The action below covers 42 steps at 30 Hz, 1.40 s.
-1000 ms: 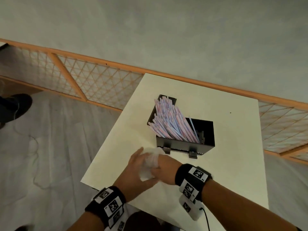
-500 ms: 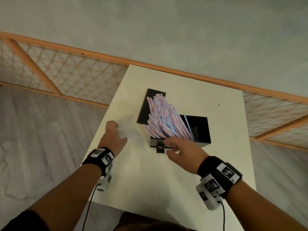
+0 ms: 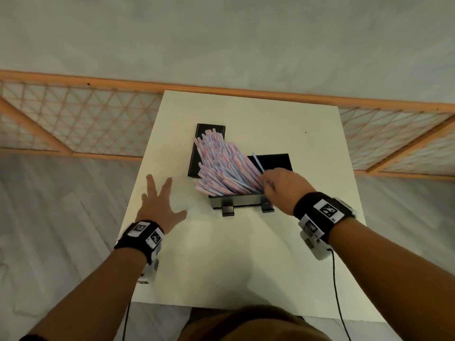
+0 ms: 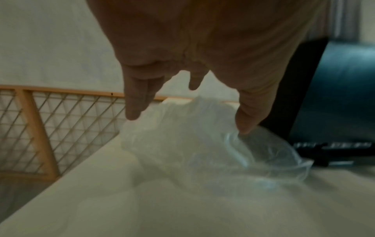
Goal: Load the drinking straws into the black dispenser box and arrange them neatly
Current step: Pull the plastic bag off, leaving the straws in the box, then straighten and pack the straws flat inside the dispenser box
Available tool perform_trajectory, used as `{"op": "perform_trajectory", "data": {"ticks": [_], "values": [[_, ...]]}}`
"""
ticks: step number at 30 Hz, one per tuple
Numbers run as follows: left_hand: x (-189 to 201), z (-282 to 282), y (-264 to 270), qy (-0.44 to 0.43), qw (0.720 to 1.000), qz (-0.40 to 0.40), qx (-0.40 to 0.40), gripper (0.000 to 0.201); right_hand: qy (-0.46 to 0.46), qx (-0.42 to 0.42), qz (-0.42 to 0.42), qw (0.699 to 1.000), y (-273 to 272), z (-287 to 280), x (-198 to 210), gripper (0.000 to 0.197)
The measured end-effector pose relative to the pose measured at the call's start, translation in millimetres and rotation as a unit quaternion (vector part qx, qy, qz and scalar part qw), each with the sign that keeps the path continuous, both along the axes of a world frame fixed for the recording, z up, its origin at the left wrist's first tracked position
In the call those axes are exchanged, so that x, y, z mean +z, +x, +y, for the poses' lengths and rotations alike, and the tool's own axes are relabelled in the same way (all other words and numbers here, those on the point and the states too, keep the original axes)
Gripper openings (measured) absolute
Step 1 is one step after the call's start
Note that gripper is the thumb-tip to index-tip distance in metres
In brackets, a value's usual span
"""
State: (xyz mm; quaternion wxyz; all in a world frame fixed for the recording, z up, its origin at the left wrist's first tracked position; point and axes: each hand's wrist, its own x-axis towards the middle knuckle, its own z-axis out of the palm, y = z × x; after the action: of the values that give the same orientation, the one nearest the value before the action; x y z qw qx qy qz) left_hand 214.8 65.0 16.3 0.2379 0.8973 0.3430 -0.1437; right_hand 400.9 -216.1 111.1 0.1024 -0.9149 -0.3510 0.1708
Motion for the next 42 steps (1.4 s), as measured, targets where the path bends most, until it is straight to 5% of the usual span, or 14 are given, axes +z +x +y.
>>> {"op": "perform_trajectory", "data": {"ticks": [2, 5, 7, 12, 14, 20, 25, 29, 36, 39, 42], "values": [[20, -9, -2, 0.041, 0.999, -0.006, 0.019, 0.100, -0.031, -0.032, 0.005, 0.999, 9, 1, -1, 0.024], [48, -29, -2, 0.065, 0.987, -0.147, -0.005, 0.061, -0.084, -0.052, 0.012, 0.995, 19, -1, -2, 0.025], [63, -47, 4, 0.000, 0.977, -0.210, -0.033, 0.041, -0.097, -0.042, 0.032, 0.994, 20, -2, -2, 0.026], [73, -79, 25, -0.104, 0.967, -0.228, -0.048, 0.023, -0.072, -0.039, 0.079, 0.993, 19, 1, -6, 0.020], [71, -85, 29, -0.112, 0.968, -0.219, -0.058, 0.022, -0.043, -0.086, 0.106, 0.990, 19, 0, -6, 0.017], [69, -96, 29, -0.098, 0.971, -0.206, -0.073, 0.018, -0.078, -0.145, 0.153, 0.974, 11, -4, -12, 0.074], [77, -99, 11, -0.126, 0.971, -0.198, -0.057, 0.016, -0.142, -0.091, 0.163, 0.972, -1, -6, -18, 0.047], [81, -96, -6, -0.165, 0.967, -0.185, -0.056, 0.012, -0.152, -0.050, 0.163, 0.974, -17, 0, -23, 0.048], [95, -104, -28, -0.060, 0.946, -0.318, 0.026, 0.076, -0.138, -0.046, 0.122, 0.982, -25, 16, -30, 0.012], [108, -121, -31, 0.017, 0.916, -0.395, -0.062, 0.071, -0.133, -0.052, 0.115, 0.983, -22, 13, -28, 0.018], [100, -130, -23, 0.075, 0.883, -0.400, -0.235, 0.030, -0.108, -0.052, 0.109, 0.987, -20, 7, -19, 0.019]]}}
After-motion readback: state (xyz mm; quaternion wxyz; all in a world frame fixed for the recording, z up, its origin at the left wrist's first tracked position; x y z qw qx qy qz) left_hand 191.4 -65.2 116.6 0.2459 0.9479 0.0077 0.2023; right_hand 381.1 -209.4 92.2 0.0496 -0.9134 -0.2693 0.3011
